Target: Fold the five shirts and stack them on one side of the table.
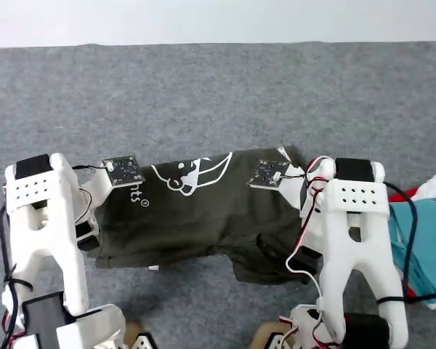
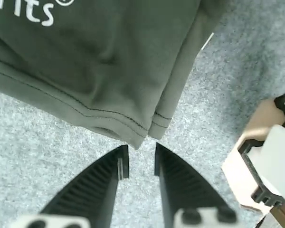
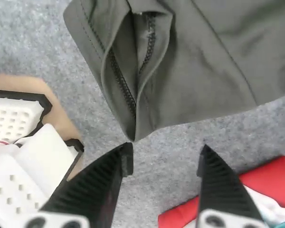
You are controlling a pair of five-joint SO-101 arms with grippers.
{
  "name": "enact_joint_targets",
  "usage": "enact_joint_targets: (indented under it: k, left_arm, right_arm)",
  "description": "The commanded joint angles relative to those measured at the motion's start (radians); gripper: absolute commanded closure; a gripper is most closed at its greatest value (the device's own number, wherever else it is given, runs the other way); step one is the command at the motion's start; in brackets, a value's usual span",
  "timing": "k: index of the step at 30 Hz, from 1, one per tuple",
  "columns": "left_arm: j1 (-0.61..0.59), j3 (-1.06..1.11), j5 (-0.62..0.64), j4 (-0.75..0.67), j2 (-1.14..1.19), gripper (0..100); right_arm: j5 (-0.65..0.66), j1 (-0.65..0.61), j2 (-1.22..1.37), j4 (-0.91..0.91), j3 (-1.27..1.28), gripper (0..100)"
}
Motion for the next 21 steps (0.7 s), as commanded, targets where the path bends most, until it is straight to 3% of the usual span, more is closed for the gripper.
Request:
enact_joint_targets:
  k: [1, 7, 11, 14, 21]
  left_arm:
    - [0.002, -0.005, -0.038, 0.018, -0.015, 90]
    - [0.008, -0.087, -0.038, 0.014, -0.014, 100]
    - [0.008, -0.139, -0.018, 0.012, -0.014, 100]
    - [0.006, -0.159, 0.068, -0.023, -0.014, 100]
    - [0.000, -0.156, 0.278, -0.120, -0.009, 100]
  right_arm:
    - [0.008, -0.004, -0.035, -0.004, -0.009, 75.7]
    - [-0.028, -0.018, -0.022, -0.051, -0.075, 76.2]
    - [-0.166, -0.117, -0.019, -0.163, -0.054, 89.0]
    - [-0.250, -0.197, 0.015, -0.225, -0.044, 99.7]
    - [-0.334, -0.291, 0.209, -0.317, -0.051, 98.8]
